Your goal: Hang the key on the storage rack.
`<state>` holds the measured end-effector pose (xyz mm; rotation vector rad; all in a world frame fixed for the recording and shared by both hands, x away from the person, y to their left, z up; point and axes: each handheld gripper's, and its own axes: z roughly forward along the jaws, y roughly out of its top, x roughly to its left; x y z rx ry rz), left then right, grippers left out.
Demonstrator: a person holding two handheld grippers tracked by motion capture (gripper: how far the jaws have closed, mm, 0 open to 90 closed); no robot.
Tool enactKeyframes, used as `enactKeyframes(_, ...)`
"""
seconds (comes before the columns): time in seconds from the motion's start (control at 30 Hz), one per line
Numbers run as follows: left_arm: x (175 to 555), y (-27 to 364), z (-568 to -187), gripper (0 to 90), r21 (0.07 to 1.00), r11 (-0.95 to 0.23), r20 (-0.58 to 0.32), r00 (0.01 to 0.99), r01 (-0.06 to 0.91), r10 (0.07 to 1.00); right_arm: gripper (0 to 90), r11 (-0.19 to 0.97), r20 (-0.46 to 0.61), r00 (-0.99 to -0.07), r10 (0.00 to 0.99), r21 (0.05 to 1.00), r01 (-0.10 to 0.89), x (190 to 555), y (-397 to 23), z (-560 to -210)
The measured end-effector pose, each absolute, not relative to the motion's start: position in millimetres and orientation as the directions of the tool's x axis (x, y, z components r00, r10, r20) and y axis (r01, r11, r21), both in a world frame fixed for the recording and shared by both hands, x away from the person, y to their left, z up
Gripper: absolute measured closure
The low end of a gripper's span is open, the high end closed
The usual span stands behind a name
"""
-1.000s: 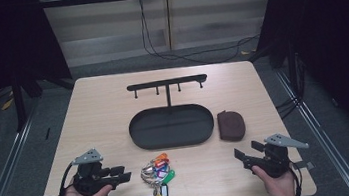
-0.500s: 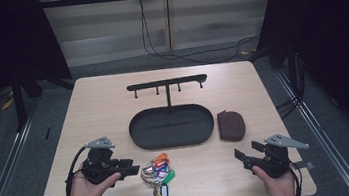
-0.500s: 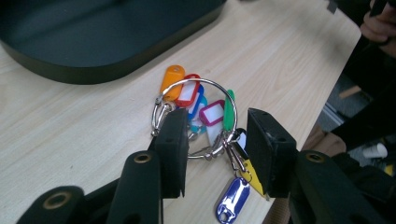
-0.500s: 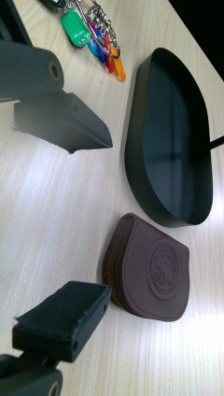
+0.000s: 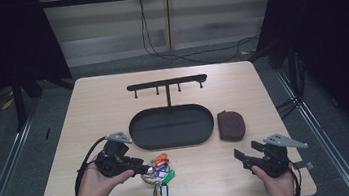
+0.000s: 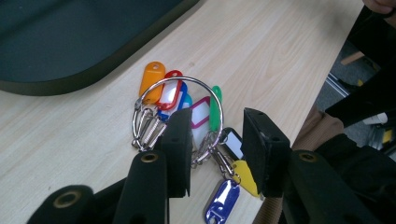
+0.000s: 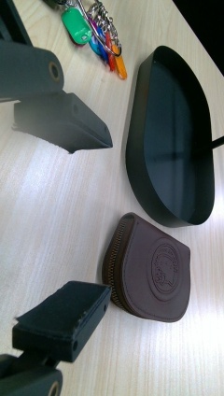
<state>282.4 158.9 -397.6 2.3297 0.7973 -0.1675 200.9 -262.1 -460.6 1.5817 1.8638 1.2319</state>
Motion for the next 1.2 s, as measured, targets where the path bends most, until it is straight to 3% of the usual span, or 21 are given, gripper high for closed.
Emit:
enactKeyframes(0.1,286,154,-394,69.6,0.545,-0.592,-0.322,0.800,0.594,0.506,24.2,-0.028,0.231,-0.280,0.932,0.815,0.578,201,-262,-461)
enactKeyframes(0.37,287,139,-390,67.0,0.494,-0.673,-0.302,0.835,0.550,0.460,24.2,-0.029,0.231,-0.278,0.933,0.813,0.581,202,-262,-461)
enactKeyframes(0.73,286,112,-399,71.0,0.391,-0.747,-0.288,0.842,0.537,0.455,24.3,-0.025,0.227,-0.277,0.934,0.813,0.582,202,-262,-461)
enactKeyframes(1.2,289,86,-402,69.8,0.289,-0.813,-0.279,0.857,0.505,0.433,24.2,-0.027,0.228,-0.276,0.934,0.813,0.581,202,-262,-461)
